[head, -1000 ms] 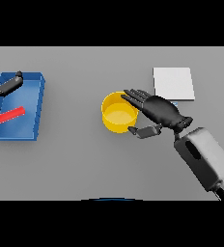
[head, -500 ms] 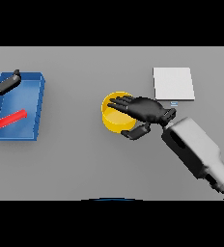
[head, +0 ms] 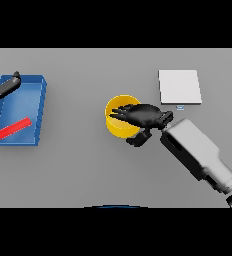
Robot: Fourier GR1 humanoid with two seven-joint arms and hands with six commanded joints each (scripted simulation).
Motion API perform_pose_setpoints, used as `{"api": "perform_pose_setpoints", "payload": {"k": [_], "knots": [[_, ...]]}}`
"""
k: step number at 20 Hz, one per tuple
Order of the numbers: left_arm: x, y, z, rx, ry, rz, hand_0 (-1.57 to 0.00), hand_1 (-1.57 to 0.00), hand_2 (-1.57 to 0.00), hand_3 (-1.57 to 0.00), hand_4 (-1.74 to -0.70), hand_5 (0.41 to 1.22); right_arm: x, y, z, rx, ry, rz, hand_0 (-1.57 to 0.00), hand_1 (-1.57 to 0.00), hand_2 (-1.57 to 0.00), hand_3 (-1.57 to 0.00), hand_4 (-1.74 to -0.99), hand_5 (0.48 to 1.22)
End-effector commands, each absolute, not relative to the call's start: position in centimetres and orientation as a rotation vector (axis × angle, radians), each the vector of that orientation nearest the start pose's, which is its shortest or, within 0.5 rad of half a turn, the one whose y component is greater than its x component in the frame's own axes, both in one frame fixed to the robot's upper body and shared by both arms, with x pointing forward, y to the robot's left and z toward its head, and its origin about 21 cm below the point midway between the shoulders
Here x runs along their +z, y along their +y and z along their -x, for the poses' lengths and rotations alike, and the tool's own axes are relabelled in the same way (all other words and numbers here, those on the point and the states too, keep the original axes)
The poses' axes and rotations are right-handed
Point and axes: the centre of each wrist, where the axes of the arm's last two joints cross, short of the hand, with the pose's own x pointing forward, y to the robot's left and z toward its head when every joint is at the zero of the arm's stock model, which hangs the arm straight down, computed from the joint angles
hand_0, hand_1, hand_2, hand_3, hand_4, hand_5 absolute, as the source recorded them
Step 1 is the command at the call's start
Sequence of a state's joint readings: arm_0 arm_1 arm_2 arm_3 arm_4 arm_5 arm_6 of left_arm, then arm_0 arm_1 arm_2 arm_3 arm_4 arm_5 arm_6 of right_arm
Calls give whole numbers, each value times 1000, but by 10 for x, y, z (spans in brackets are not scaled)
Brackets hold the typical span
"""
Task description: Pick up the red beaker and tilt it to pour out 1 green nut into yellow bowl. Pick up the yellow bowl and place it on the metallic measuring scale.
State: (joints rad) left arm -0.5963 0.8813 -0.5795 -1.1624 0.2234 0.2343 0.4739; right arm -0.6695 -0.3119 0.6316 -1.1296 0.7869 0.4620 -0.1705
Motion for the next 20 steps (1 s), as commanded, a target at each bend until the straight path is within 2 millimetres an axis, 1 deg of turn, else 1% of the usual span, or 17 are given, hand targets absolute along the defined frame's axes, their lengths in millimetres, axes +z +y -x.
{"api": "perform_pose_setpoints", "payload": {"k": [1,2,3,5,6,7,8,9,11,12,13,14,16,17,18,19,20], "knots": [[112,332,-354,-543,-1077,-733,1,1,1,1,-795,732,49,-128,-355,1979,-1254,262,1,1,1,1,-1304,703],[112,331,-354,-546,-1079,-735,1,1,1,1,-793,731,52,-124,-356,1984,-1258,266,1,1,1,1,-1304,713],[115,331,-355,-541,-1082,-734,1,1,1,1,-793,729,50,-127,-356,1990,-1252,263,1,1,-4,-11,-1308,729],[115,329,-357,-537,-1084,-731,1,1,1,1,-792,725,46,-121,-355,1999,-1216,282,-16,-40,-68,-94,-1339,784],[114,330,-357,-538,-1081,-728,1,1,1,1,-792,723,45,-122,-357,2011,-1204,293,-93,-107,-133,-160,-1362,820],[113,330,-356,-536,-1080,-728,1,1,1,1,-793,722,43,-119,-354,2027,-1211,291,-258,-236,-233,-249,-1387,900],[112,335,-354,-528,-1082,-730,1,1,1,1,-793,723,44,-121,-354,2038,-1213,274,-508,-437,-388,-359,-1425,964],[111,334,-354,-527,-1088,-726,1,1,1,1,-795,725,44,-120,-353,2037,-1201,281,-721,-664,-624,-472,-1488,1016],[114,332,-355,-523,-1090,-729,1,1,1,1,-800,727,49,-122,-354,2050,-1158,248,-1027,-991,-965,-691,-1571,1090],[114,332,-354,-530,-1087,-735,1,1,1,1,-799,728,50,-123,-353,2058,-1139,240,-1136,-1107,-1086,-867,-1604,1116],[116,330,-354,-528,-1094,-729,1,1,1,1,-799,727,51,-122,-353,2051,-1132,244,-1223,-1200,-1183,-932,-1628,1137],[116,328,-355,-529,-1089,-732,1,1,1,1,-799,727,51,-127,-353,2052,-1134,223,-1292,-1274,-1261,-1019,-1649,1154],[120,328,-355,-521,-1091,-735,1,1,1,1,-802,725,52,-129,-353,2052,-1146,219,-1393,-1381,-1314,-1142,-1682,1178],[117,327,-353,-520,-1088,-730,1,1,1,1,-802,726,53,-128,-353,2047,-1146,226,-1428,-1419,-1355,-1155,-1694,1187],[121,329,-354,-519,-1086,-736,1,1,1,1,-804,726,54,-128,-352,2043,-1145,230,-1457,-1449,-1387,-1170,-1703,1193],[119,330,-353,-520,-1090,-736,1,1,1,1,-806,724,54,-129,-352,2035,-1157,233,-1480,-1474,-1424,-1176,-1711,1199],[117,331,-352,-527,-1086,-733,1,1,1,1,-805,725,58,-128,-352,2038,-1163,238,-1498,-1493,-1453,-1181,-1717,1203]]}}
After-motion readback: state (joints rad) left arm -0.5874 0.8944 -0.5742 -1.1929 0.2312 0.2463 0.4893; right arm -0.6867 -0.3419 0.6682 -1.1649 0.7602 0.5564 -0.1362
